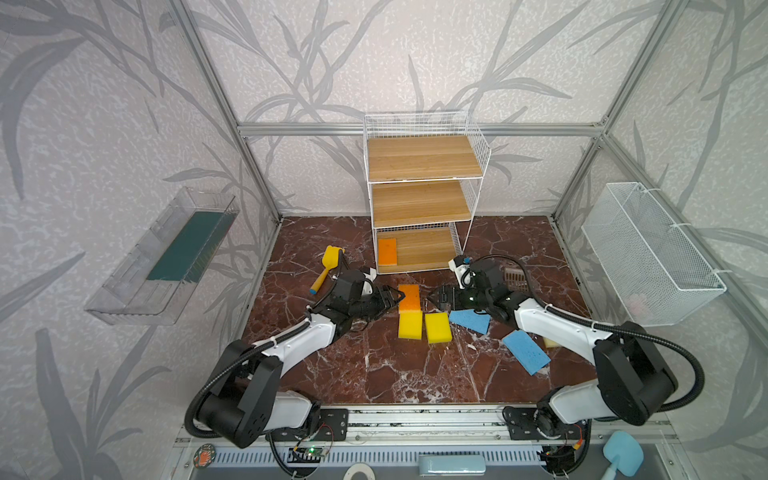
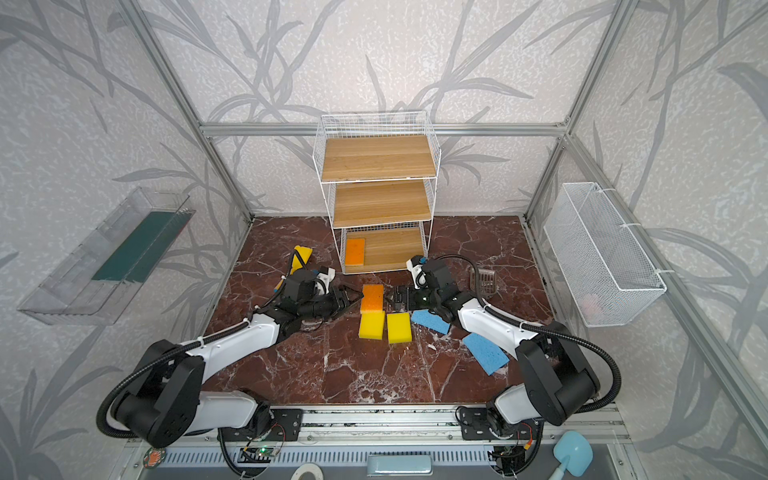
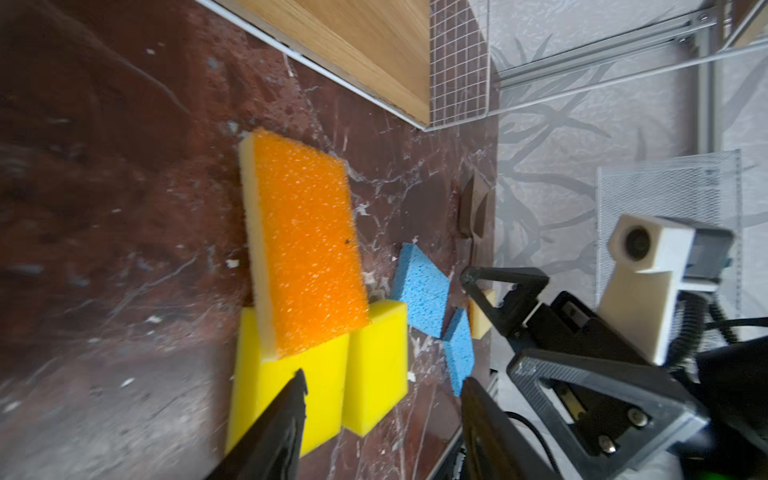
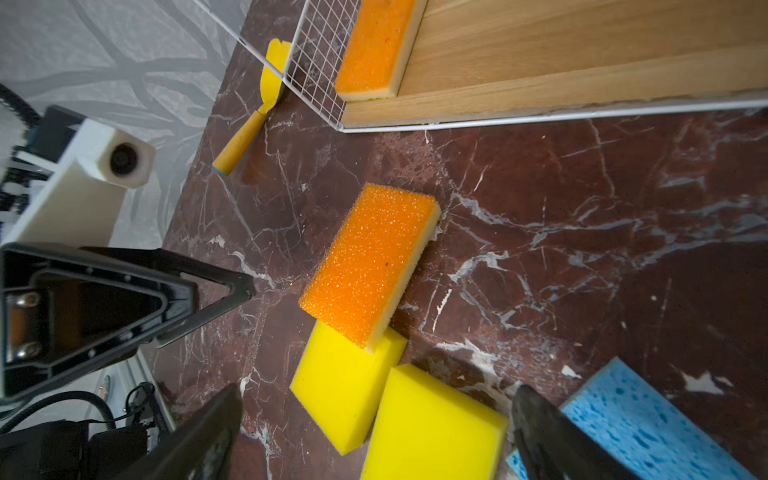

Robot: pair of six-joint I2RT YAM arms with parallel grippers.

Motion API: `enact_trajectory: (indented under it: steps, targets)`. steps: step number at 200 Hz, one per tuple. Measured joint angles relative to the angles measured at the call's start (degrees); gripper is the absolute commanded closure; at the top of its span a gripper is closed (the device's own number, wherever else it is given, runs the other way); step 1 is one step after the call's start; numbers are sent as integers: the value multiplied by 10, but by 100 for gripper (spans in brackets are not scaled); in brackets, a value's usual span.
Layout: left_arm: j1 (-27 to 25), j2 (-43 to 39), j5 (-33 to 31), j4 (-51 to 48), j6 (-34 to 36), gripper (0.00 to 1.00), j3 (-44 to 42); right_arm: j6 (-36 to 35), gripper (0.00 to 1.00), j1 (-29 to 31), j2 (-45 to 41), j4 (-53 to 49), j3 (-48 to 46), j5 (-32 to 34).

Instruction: Place and organize the cleaning sponges onto the shelf

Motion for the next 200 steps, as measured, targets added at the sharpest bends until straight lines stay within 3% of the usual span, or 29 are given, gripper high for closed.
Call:
enact_trajectory:
  steps: [8,16,20,82,136,200]
  targets:
    - [0,-19,-21,-38,15,21,2,-4,1,16,10,-11,14,22]
    - [0,-35,-42,-73,29,4,5,-6,1,34,19,-21,26,44]
    - [0,-42,-54,-88,32,1,6,-7,1,44,23,-26,32,58]
    - [0,-144,-169,-234,79,1,1,28,1,145,130,-89,134,212]
    - [0,-196,-199,-259,89,1,-54,59,1,163,202,-118,190,256]
    - [0,-224,-214,-278,110,1,-57,70,2,192,264,-159,269,301]
